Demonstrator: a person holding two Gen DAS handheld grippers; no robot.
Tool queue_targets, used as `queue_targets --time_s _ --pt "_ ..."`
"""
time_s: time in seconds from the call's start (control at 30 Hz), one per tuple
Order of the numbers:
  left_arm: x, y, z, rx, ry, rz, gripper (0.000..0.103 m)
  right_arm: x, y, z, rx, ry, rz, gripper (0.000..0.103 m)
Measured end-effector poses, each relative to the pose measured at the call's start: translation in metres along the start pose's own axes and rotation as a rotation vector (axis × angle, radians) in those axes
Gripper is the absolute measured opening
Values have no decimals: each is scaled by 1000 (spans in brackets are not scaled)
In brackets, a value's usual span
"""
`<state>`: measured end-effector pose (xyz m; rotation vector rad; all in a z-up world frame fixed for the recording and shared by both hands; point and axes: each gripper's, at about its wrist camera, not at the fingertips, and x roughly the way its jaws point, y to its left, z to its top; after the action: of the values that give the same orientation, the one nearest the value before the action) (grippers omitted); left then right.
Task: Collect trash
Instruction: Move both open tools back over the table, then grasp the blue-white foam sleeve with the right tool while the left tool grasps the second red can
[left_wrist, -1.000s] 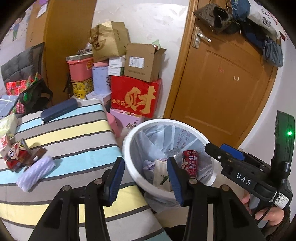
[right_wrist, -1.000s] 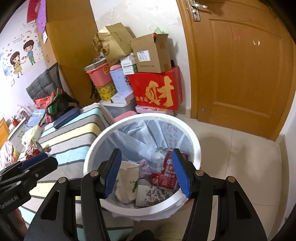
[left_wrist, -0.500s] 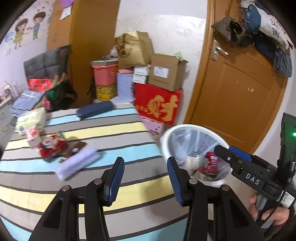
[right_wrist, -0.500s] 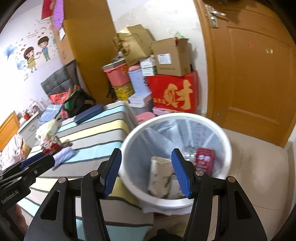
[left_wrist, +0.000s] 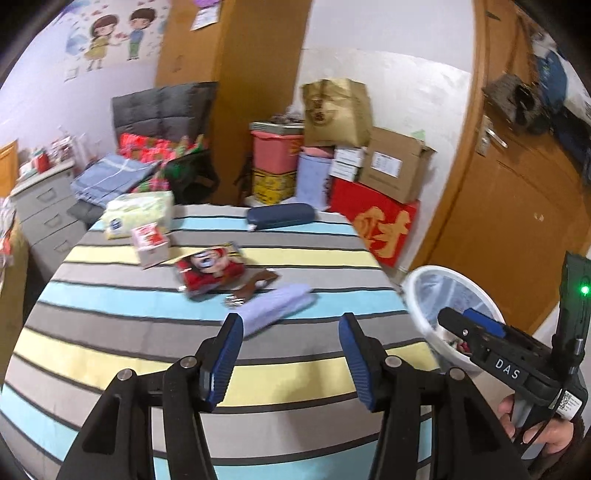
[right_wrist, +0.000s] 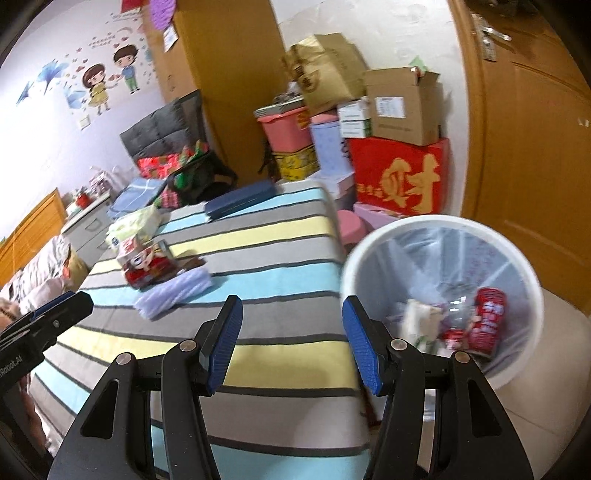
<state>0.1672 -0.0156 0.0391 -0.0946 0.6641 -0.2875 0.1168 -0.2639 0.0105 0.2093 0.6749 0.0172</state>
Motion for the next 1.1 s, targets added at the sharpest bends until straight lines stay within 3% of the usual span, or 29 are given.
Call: queue_targets --time_s 0.27,0.53,0.83,0.93,1.1 --pt "-6 55 -2 -61 -4 69 54 22 37 -3 -32 67 69 58" --pt "4 97 4 -87 13 85 56 51 67 -2 -8 146 139 58" --pt "34 122 22 -52 46 63 60 85 88 4 52 212 163 60" --pt "49 126 31 -32 64 28 66 98 92 7 75 240 157 65" --pt "70 132 40 -23 85 21 66 110 96 6 80 268 118 65"
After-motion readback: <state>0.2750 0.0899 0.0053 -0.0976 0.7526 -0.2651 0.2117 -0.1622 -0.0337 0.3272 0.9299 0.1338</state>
